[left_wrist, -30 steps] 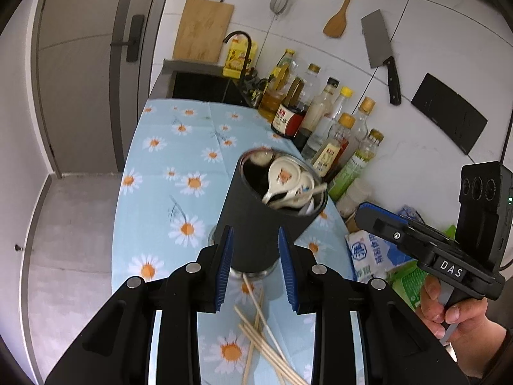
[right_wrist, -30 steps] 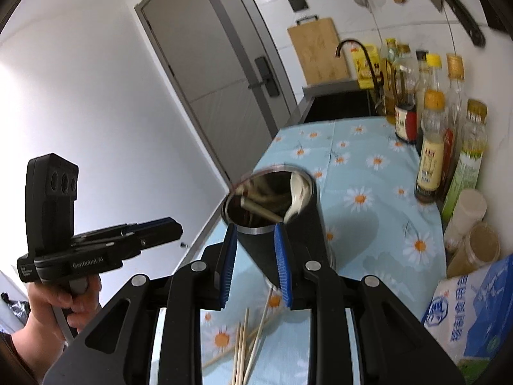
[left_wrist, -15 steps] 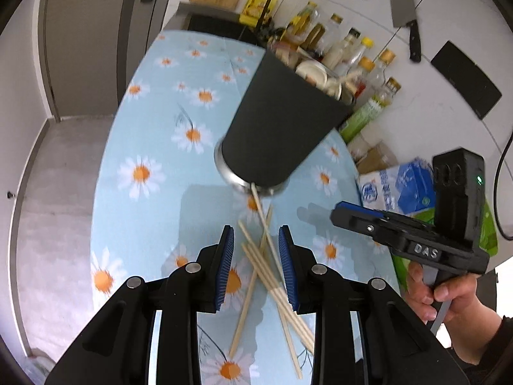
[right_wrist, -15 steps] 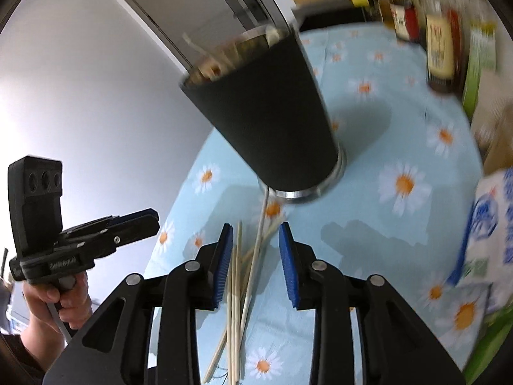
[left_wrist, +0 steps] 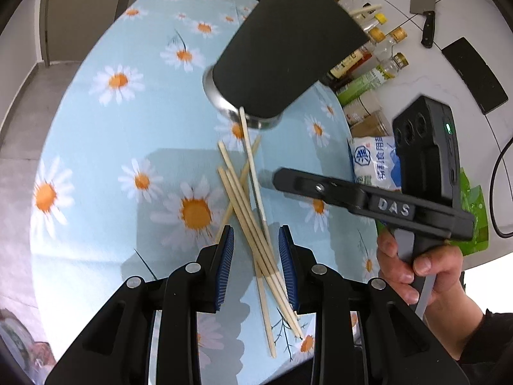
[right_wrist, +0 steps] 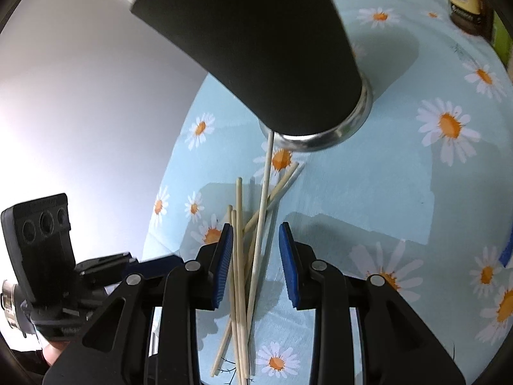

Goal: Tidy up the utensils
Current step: 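Close the right tool on chopsticks while the left tool closes on chopsticks, then lift the held chopsticks with both tools over the black holder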

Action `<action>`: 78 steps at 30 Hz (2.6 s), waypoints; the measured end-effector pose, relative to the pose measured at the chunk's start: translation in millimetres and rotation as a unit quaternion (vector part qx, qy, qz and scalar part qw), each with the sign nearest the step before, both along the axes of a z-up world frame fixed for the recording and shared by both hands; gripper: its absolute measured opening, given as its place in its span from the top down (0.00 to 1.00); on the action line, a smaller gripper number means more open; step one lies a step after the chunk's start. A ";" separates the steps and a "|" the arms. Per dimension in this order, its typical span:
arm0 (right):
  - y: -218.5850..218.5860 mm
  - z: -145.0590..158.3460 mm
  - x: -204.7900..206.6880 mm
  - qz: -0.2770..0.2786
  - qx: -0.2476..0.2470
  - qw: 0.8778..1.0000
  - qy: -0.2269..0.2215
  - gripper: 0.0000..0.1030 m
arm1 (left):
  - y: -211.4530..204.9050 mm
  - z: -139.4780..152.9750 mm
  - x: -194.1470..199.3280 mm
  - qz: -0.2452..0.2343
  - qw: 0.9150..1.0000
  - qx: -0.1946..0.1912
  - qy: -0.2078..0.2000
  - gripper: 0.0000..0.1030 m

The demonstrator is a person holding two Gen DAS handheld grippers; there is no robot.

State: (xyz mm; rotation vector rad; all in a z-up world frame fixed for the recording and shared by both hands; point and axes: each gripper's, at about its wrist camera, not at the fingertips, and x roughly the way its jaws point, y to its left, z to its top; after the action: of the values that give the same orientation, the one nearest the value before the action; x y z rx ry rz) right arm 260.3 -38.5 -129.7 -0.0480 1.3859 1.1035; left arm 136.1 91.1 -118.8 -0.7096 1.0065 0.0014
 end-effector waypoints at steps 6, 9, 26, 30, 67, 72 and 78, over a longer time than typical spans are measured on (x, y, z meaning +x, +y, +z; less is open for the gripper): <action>17.0 -13.0 -1.7 0.015 -0.027 0.999 0.009 0.76 | -3.5 -12.9 -2.9 0.002 1.000 -0.025 0.008 0.73; 25.2 -18.7 1.7 0.016 -0.036 0.999 0.015 0.79 | -3.5 -17.1 -3.4 0.003 0.999 -0.030 0.012 0.73; 28.3 -10.2 0.6 0.029 -0.021 0.999 0.006 0.94 | -3.0 -21.6 2.2 0.008 0.999 -0.042 0.022 0.73; 22.8 0.5 0.2 0.032 -0.012 0.999 -0.009 0.94 | -4.3 -24.0 6.1 0.006 0.998 -0.049 0.025 0.73; -22.8 21.6 -0.8 0.019 -0.004 0.999 -0.032 0.94 | 5.0 -46.8 18.3 0.031 0.993 -0.113 0.033 0.96; -22.8 22.4 -1.3 0.021 -0.001 0.999 -0.033 0.94 | 4.6 -43.1 16.7 0.029 0.993 -0.111 0.027 0.97; -23.7 24.3 -2.8 0.024 0.002 0.999 -0.035 0.94 | 7.9 -36.8 14.8 0.033 0.993 -0.108 0.018 0.97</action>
State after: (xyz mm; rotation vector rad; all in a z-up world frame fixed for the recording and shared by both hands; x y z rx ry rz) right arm 257.4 -62.2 -105.3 -0.1172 1.3255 1.1340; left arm 150.9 99.0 -155.6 -0.9438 1.0277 -0.0375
